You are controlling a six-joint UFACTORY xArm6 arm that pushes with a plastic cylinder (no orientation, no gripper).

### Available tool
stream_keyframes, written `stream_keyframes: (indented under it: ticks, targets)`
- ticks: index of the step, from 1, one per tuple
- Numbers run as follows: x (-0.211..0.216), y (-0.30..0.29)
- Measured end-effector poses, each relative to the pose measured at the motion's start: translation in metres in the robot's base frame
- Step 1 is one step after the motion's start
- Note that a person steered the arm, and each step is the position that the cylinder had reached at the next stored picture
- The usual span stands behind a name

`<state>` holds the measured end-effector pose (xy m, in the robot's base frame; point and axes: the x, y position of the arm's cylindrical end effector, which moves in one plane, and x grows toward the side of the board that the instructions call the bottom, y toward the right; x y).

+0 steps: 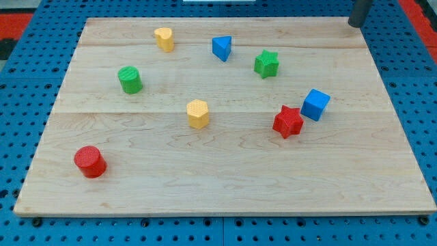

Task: Move the red star to center

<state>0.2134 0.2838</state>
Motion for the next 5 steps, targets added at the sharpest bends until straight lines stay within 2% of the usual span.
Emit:
stream_keyframes:
  ticks: [3, 5]
  targets:
    - [0.021, 0.001]
    - [0.081, -0.103]
